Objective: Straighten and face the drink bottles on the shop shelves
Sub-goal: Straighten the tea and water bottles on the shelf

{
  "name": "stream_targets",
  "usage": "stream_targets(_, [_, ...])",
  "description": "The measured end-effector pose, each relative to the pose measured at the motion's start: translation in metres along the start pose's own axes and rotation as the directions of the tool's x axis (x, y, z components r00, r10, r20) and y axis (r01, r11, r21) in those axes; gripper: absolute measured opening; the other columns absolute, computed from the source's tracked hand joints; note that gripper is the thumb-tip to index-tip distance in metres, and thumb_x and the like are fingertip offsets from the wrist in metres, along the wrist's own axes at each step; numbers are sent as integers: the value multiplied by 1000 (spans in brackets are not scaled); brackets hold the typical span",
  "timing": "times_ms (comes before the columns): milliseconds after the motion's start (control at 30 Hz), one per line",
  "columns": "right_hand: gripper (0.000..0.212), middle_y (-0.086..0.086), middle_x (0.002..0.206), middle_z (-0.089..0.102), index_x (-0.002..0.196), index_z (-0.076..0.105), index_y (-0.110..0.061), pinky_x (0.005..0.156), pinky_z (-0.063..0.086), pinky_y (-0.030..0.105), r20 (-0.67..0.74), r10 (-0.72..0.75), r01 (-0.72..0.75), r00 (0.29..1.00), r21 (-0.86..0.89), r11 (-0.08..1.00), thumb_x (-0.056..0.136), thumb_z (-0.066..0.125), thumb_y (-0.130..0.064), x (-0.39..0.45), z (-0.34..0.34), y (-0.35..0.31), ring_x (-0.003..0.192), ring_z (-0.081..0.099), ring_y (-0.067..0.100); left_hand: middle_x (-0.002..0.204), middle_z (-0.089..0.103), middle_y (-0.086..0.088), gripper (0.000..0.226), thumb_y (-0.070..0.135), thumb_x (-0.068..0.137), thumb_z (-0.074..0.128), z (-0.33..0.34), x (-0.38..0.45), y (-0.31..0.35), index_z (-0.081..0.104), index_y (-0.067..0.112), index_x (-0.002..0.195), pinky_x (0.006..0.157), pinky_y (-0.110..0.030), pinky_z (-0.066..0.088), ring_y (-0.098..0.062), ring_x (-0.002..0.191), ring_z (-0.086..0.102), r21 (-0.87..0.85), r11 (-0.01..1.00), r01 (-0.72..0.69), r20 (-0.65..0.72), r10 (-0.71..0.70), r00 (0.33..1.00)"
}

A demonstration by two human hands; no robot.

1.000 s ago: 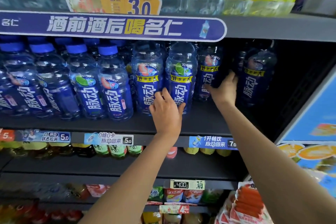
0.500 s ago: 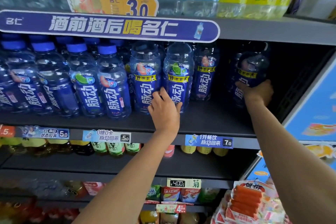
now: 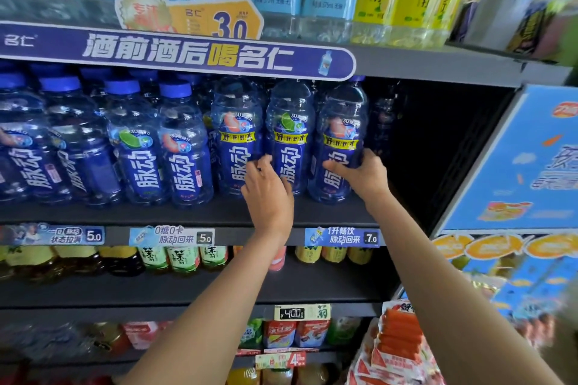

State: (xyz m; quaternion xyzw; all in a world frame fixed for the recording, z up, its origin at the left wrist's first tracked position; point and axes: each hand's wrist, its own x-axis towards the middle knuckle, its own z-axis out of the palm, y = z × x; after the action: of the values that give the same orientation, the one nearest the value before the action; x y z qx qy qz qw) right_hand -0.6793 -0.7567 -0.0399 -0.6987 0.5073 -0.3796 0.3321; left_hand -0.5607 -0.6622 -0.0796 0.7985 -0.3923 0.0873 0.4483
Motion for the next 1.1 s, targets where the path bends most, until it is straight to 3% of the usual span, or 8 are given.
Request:
stream_targets(133, [39,5,111,65,110,56,-13,88,50,30,67,39,-62,997,384,921,81,70,-35,-1,-3,19,99,62,16,106,56,-16,39,4,76,66,8,-17,10,53,1,112,76,-41,48,-33,95,58,-37,933,-358,-76,355,932])
stream_targets(200, [33,2,108,66,105,60,-15,91,47,28,-63,90,-48,994,489,871,85,64,-40,3,-12,28,103,61,15,115,55,-20,51,13,76,70,17,-15,25,49,-3,120,86,-42,50,-35,105,57,-39,916,-400,-85,396,914])
stream_targets(300, [47,-1,106,58,118,56,-8,85,39,20,-308,138,-37,941,310,950,84,67,-39,18,-21,41,101,54,11,132,46,-26,72,27,80,71,27,-9,50,38,-9,133,99,-42,43,-37,122,48,-83,936,-343,-85,336,938])
stream_targets(400, [67,9,130,49,133,41,-3,99,35,27,-411,32,30,911,144,989,81,71,-32,48,-16,48,121,46,22,124,53,-23,80,35,71,78,41,-3,61,44,-7,130,86,-45,50,-35,110,56,9,957,-289,-117,288,950])
stream_targets(533, [82,17,146,30,141,26,3,110,23,32,-439,-34,25,898,-26,999,80,72,-26,99,-2,52,135,29,29,108,59,-20,83,43,62,83,63,7,58,51,-3,123,74,-43,50,-34,91,61,60,963,-262,-265,268,926])
stream_targets(700, [87,24,142,35,138,25,6,107,33,39,-423,23,-41,906,-33,999,76,75,-28,148,11,63,132,36,34,102,59,-18,78,45,64,80,79,12,47,52,-3,118,72,-40,48,-34,89,60,76,939,-334,-380,337,861])
stream_targets(900, [77,21,137,40,131,32,3,95,41,46,-465,67,-130,883,-106,986,77,75,-30,136,11,65,127,41,35,103,59,-17,76,46,66,78,83,12,44,51,-1,119,74,-39,47,-32,91,60,76,940,-334,-388,336,858])
stream_targets(1100, [70,21,133,44,125,36,2,91,41,43,-427,46,-118,903,-145,982,77,74,-33,75,5,51,123,44,35,103,59,-18,76,43,64,81,68,7,53,53,-3,118,73,-40,48,-34,91,60,62,961,-269,-274,275,922])
